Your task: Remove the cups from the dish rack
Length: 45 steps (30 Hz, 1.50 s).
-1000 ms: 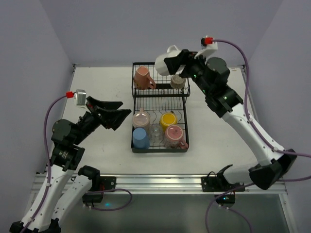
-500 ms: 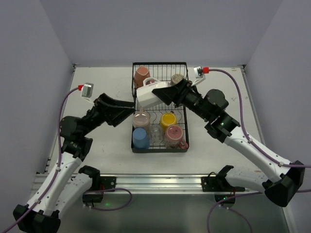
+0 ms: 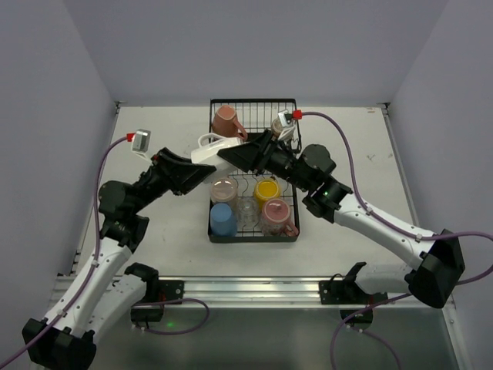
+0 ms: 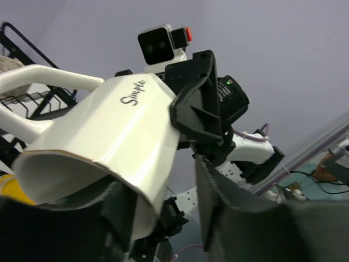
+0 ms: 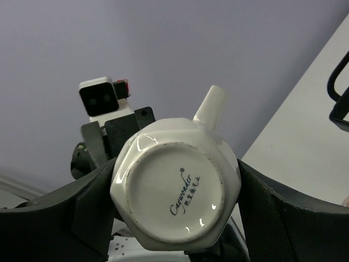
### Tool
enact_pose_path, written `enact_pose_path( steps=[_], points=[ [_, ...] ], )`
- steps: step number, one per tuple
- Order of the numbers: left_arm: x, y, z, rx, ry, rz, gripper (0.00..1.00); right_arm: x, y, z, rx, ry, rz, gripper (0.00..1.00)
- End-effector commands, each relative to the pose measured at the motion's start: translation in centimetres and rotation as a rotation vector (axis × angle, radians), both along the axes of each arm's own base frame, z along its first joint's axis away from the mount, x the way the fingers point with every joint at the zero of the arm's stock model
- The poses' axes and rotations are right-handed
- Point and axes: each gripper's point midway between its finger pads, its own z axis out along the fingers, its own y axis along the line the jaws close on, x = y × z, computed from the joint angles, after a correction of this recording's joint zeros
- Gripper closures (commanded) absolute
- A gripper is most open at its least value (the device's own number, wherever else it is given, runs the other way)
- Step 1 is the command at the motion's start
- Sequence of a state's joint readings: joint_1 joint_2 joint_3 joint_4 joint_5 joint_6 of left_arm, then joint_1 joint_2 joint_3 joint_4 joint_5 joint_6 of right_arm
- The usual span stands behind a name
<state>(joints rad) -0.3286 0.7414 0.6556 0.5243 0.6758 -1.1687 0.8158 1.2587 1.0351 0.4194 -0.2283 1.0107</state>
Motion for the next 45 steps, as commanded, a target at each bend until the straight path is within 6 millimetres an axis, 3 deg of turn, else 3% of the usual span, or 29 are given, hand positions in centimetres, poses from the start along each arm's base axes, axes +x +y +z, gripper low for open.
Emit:
enact_pose_path(
  steps=[1,2,3,5,6,7,9,10,11,12,13,14,15,18,19,20,21,22,23,24,25,26,27,28,30,31,33,39,45],
  points=[
    [-0.8,0.4,2.0,-0.042,-0.106,0.011,0.58,-1.9,-0.4,5.5,0.193,-0.096,0.060,0.92],
    [-0.5,0.6,2.2,-0.053,-0.110,0.034,0.78,-1.9,-0.4,5.5,0.194,-0.095,0.060,0.91],
    [-0.6,0.8,2.5,-0.061,-0.130,0.048,0.86,-2.0,-0.3,5.6,0.192,-0.096,0.066,0.90],
    [-0.6,1.1,3.1,-0.073,-0.162,0.076,1.00,-2.1,-0.1,5.5,0.184,-0.090,0.081,0.75],
    [-0.7,1.3,3.6,-0.086,-0.185,0.089,1.00,-2.4,-0.1,5.7,0.184,-0.094,0.095,0.65],
    [-0.9,1.4,3.9,-0.090,-0.202,0.093,1.00,-2.4,-0.1,5.6,0.186,-0.094,0.095,0.35],
    [-0.3,1.9,4.4,-0.060,-0.210,0.158,1.00,-2.5,-0.6,5.7,0.175,-0.100,0.079,0.09],
    [-0.4,2.4,5.0,-0.044,-0.221,0.194,1.00,-2.4,-1.0,5.7,0.158,-0.124,0.055,0.01],
    [0.0,3.4,6.8,-0.023,-0.289,0.293,1.00,-2.8,-1.9,6.6,0.165,-0.144,0.035,0.01],
    [0.9,3.9,6.0,0.025,-0.239,0.346,1.00,-2.4,-2.5,6.0,0.137,-0.154,0.004,0.01],
    [0.9,4.6,6.6,0.043,-0.246,0.394,1.00,-2.2,-3.1,6.1,0.132,-0.164,-0.026,0.01],
    [1.4,6.1,8.5,0.055,-0.285,0.505,1.00,-2.3,-3.6,6.2,0.126,-0.174,-0.040,0.01],
    [2.3,6.9,7.6,0.110,-0.227,0.560,1.00,-2.4,-4.3,6.3,0.110,-0.180,-0.057,0.01],
    [3.5,9.5,8.6,0.158,-0.204,0.731,1.00,-2.3,-5.0,5.3,0.021,-0.198,-0.093,0.01],
    [4.5,10.0,7.8,0.201,-0.157,0.766,1.00,-2.2,-5.2,4.9,-0.010,-0.210,-0.105,0.01],
    [4.8,12.0,9.4,0.214,-0.156,0.879,1.00,-2.3,-5.4,4.7,-0.030,-0.216,-0.109,0.01],
    [5.9,12.7,7.5,0.304,-0.075,0.919,1.00,-2.5,-5.6,3.6,-0.072,-0.204,-0.109,0.01],
    [7.8,12.9,6.1,0.401,-0.037,0.954,1.00,-3.0,-6.5,4.0,-0.096,-0.249,-0.124,0.01],
    [8.4,14.1,7.2,0.425,-0.021,1.020,1.00,-3.2,-6.9,3.8,-0.124,-0.258,-0.131,0.01],
    [9.3,14.4,4.6,0.533,0.070,1.032,1.00,-3.5,-7.4,2.9,-0.180,-0.246,-0.129,0.01],
    [11.5,14.4,2.5,0.617,0.139,1.041,1.00,-4.0,-8.4,3.3,-0.213,-0.288,-0.148,0.01],
    [12.3,14.8,2.3,0.666,0.143,1.061,1.00,-4.2,-8.9,2.8,-0.250,-0.285,-0.156,0.01],
    [13.0,15.0,0.8,0.729,0.187,1.056,1.00,-4.3,-9.7,1.9,-0.318,-0.279,-0.166,0.01],
    [15.2,15.9,-1.7,0.809,0.264,1.069,1.00,-4.8,-10.4,1.9,-0.338,-0.288,-0.172,0.01],
    [16.9,16.4,-3.4,0.842,0.318,1.010,1.00,-5.3,-11.7,0.6,-0.422,-0.273,-0.180,0.01],
    [18.7,18.2,-5.7,0.868,0.395,1.012,1.00,-5.5,-12.1,0.3,-0.439,-0.273,-0.185,0.01],
    [20.6,19.3,-9.6,0.915,0.501,0.964,1.00,-6.1,-13.3,-0.7,-0.469,-0.270,-0.197,0.01],
    [23.7,23.1,-17.3,1.004,0.712,0.949,1.00,-7.0,-14.6,-3.8,-0.526,-0.247,-0.192,0.01],
    [25.3,25.3,-22.4,1.040,0.865,0.898,1.00,-7.1,-14.4,-6.2,-0.567,-0.227,-0.165,0.01]
  ],
)
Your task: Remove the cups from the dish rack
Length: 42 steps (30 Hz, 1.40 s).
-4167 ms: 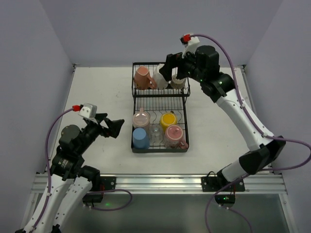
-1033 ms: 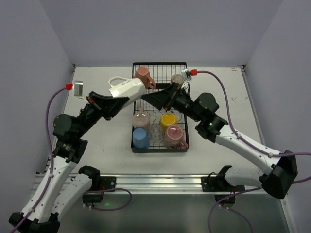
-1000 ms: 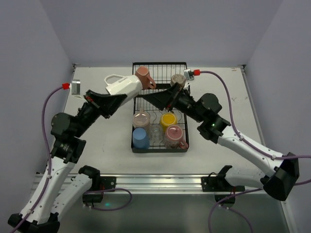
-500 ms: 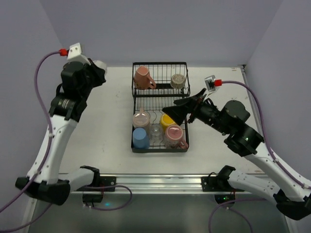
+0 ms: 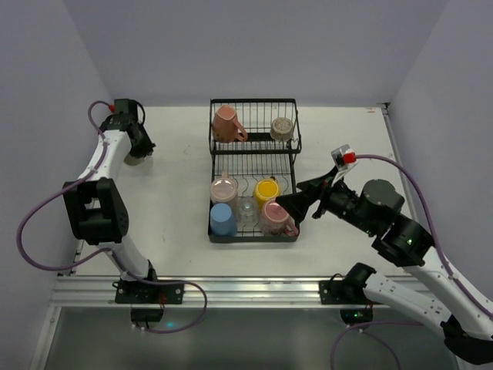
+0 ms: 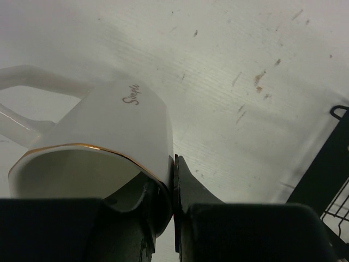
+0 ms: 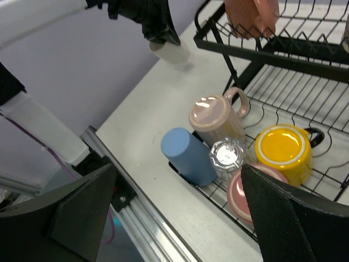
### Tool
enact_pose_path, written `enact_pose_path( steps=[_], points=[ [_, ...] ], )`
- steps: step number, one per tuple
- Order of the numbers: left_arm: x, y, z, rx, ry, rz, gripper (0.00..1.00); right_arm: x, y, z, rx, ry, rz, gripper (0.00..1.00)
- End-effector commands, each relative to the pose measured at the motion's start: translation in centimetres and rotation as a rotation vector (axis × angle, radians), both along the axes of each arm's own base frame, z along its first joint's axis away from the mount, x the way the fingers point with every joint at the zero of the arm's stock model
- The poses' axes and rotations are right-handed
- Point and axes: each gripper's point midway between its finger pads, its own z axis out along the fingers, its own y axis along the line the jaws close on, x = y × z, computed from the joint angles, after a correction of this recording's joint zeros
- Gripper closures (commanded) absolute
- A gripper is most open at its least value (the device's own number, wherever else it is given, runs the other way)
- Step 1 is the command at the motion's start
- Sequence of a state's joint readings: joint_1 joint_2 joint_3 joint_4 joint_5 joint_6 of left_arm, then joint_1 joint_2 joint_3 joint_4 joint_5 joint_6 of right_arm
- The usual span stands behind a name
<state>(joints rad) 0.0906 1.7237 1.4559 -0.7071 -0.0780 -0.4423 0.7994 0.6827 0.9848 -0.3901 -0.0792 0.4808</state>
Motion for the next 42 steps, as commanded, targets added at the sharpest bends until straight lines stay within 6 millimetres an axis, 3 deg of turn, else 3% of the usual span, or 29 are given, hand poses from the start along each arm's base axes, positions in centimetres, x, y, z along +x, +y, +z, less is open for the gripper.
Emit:
enact_pose_path(
  steps=[1,9,13,17,18,20,21,24,25,29,34,35,36,37,38,39,40,41,42],
  points=[
    [3.1,0.7,3.1,0.019,-0.096,-0.032,1.00,0.3,-0.1,-2.2,-0.071,0.021,-0.001,0.01],
    [3.5,1.7,-2.0,0.047,0.056,-0.027,1.00,0.8,0.7,-3.0,-0.078,0.030,0.004,0.01],
    [3.7,2.3,-2.8,0.061,0.094,-0.020,1.00,1.2,0.9,-3.3,-0.093,0.040,0.001,0.01],
    [3.6,2.4,-3.1,0.065,0.114,-0.026,0.78,1.5,1.3,-2.9,-0.086,0.040,0.004,0.01],
    [3.6,2.4,-3.0,0.065,0.111,-0.028,0.67,1.5,1.5,-2.8,-0.084,0.041,0.006,0.01],
    [3.8,2.3,-2.4,0.064,0.096,-0.033,0.56,1.7,1.7,-2.4,-0.074,0.034,0.008,0.01],
    [3.9,2.3,-1.7,0.064,0.079,-0.033,0.42,2.0,1.9,-2.6,-0.081,0.040,0.008,0.01],
    [4.3,2.2,0.3,0.062,0.016,-0.035,0.17,2.6,2.6,-2.1,-0.086,0.044,0.010,0.01],
    [4.4,2.1,0.8,0.057,0.000,-0.032,0.14,2.7,2.8,-2.0,-0.088,0.046,0.013,0.01],
    [4.9,1.3,3.1,0.026,-0.072,-0.042,0.09,3.2,3.6,-1.2,-0.082,0.040,0.020,0.01],
    [4.8,-0.6,9.0,-0.061,-0.283,-0.063,0.09,5.3,4.4,-0.3,-0.135,-0.011,-0.007,0.01],
    [4.1,-1.4,12.1,-0.080,-0.376,-0.080,0.09,5.7,4.6,-0.1,-0.157,-0.034,-0.002,0.01],
    [3.3,-2.4,11.4,-0.130,-0.386,-0.085,0.08,6.0,4.8,0.1,-0.169,-0.046,0.003,0.01],
    [3.4,-3.7,13.4,-0.171,-0.481,-0.127,0.07,6.7,5.3,0.7,-0.179,-0.058,0.002,0.01],
    [1.8,-5.0,16.3,-0.189,-0.576,-0.163,0.07,7.1,5.5,1.1,-0.193,-0.083,0.001,0.01],
    [0.5,-6.1,14.6,-0.230,-0.565,-0.178,0.07,7.6,5.7,1.4,-0.200,-0.096,-0.009,0.01],
    [0.1,-7.4,16.2,-0.252,-0.642,-0.231,0.07,8.0,5.9,2.7,-0.194,-0.123,-0.013,0.01],
    [-2.0,-9.0,18.2,-0.265,-0.710,-0.281,0.06,8.9,6.6,2.1,-0.234,-0.131,-0.006,0.01],
    [-3.3,-10.0,16.2,-0.297,-0.685,-0.307,0.06,9.4,7.0,2.2,-0.253,-0.139,-0.003,0.01]
  ],
)
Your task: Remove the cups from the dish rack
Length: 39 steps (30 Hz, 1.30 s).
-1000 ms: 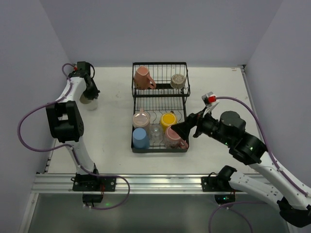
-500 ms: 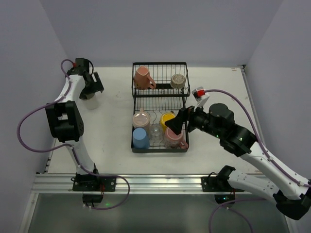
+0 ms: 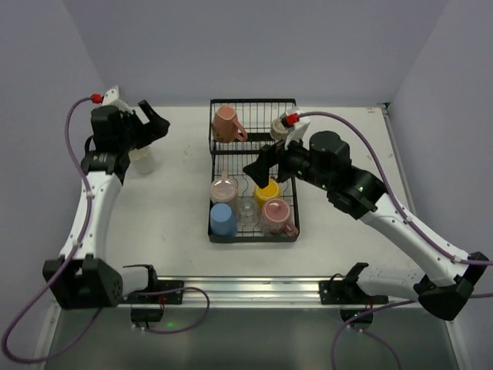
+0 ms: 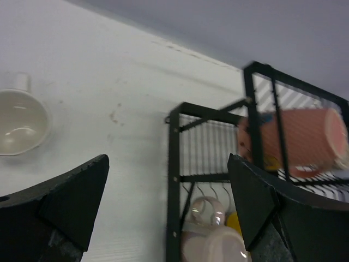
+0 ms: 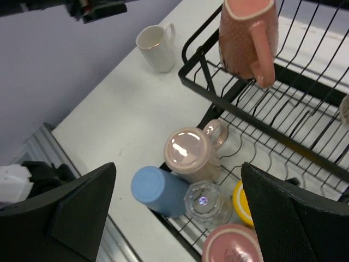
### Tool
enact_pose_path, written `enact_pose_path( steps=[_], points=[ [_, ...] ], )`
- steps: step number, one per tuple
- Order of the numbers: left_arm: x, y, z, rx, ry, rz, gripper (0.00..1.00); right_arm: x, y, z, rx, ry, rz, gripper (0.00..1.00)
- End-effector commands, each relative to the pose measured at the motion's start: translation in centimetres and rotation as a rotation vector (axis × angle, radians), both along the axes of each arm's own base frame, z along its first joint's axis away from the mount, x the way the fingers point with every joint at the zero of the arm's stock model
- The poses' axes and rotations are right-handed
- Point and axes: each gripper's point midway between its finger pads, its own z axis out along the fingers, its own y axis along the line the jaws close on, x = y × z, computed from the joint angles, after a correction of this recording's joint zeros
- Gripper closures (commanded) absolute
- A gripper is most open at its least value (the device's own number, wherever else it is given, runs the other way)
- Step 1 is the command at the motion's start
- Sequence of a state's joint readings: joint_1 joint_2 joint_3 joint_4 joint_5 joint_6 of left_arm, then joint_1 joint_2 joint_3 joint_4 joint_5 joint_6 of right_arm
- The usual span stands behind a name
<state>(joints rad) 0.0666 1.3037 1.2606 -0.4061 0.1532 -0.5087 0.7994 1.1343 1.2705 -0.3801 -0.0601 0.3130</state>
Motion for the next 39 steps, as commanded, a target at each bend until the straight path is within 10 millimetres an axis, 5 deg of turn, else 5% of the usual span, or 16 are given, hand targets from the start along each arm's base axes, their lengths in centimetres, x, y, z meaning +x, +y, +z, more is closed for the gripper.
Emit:
enact_pose_path(
  steps=[1,3,5,8,14,21,32,35,39],
  points=[
    [-2.7,-5.8,2.9,-0.118,-0.203,-0.226,0.06,2.4,0.7,3.8,-0.054,-0.158,-0.006,0.01],
    [-5.7,-6.6,2.2,-0.135,-0.229,-0.273,0.05,4.3,1.8,2.5,-0.130,-0.151,-0.007,0.01],
    [-8.6,-8.0,3.5,-0.145,-0.315,-0.362,0.05,6.0,2.0,3.4,-0.199,-0.217,-0.023,0.01],
    [-12.5,-10.0,0.6,-0.154,-0.309,-0.489,0.05,9.2,3.7,1.1,-0.341,-0.250,-0.001,0.01],
    [-17.6,-11.8,-1.4,-0.119,-0.383,-0.653,0.05,13.8,4.6,0.3,-0.398,-0.244,-0.016,0.01],
    [-18.9,-13.4,-2.2,-0.081,-0.350,-0.739,0.04,17.5,6.5,-2.1,-0.413,-0.198,-0.002,0.01],
    [-18.8,-13.5,-3.5,-0.067,-0.303,-0.739,0.04,19.5,9.7,-4.4,-0.316,-0.135,0.125,0.01],
    [-18.7,-13.5,-3.6,-0.069,-0.296,-0.735,0.04,19.9,10.0,-5.0,-0.310,-0.129,0.119,0.05],
    [-18.5,-13.5,-3.6,-0.074,-0.290,-0.730,0.04,20.0,10.0,-4.2,-0.283,-0.141,0.104,0.29]
  ],
)
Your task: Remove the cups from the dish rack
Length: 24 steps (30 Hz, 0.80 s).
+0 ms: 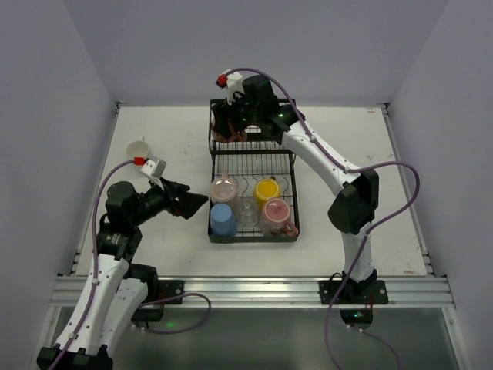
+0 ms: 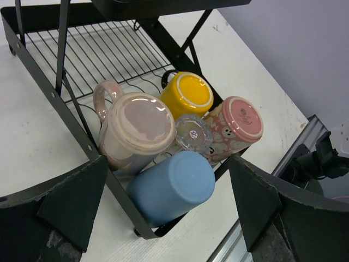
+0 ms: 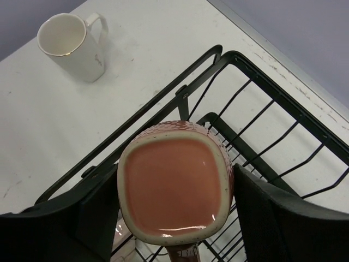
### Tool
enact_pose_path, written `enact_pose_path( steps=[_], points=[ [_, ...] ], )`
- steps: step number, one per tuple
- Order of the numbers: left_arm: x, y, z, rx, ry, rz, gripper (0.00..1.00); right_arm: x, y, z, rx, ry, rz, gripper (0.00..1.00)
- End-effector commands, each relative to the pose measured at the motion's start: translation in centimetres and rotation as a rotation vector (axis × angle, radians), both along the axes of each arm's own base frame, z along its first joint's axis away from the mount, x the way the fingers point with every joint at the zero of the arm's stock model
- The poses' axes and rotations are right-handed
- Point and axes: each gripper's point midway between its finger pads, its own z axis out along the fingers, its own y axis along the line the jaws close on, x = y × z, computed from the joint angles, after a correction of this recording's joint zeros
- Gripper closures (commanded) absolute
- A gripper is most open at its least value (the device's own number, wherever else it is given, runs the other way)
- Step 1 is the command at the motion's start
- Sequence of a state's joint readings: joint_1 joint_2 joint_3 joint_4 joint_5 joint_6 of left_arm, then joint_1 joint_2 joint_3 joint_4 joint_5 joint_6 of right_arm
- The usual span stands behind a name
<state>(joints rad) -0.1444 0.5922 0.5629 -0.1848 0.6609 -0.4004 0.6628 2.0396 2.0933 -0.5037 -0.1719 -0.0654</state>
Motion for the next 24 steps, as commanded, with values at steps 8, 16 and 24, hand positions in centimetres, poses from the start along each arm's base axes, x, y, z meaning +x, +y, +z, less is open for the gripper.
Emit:
enact_pose_path(
  steps=[8,16,24],
  points=[
    [0.0,-1.1,2.7,-0.077,-0.024,-0.046,0.04,-0.2,-1.4,10.3,0.238,-0.195,-0.101,0.76],
    [0.0,-1.9,7.6,-0.219,-0.073,-0.068,0.05,-2.4,-3.2,17.1,0.557,-0.218,-0.186,0.84],
    [-0.1,-1.9,12.1,-0.410,-0.120,-0.056,0.07,-8.0,-4.9,19.9,0.845,-0.096,-0.149,0.87]
  ],
)
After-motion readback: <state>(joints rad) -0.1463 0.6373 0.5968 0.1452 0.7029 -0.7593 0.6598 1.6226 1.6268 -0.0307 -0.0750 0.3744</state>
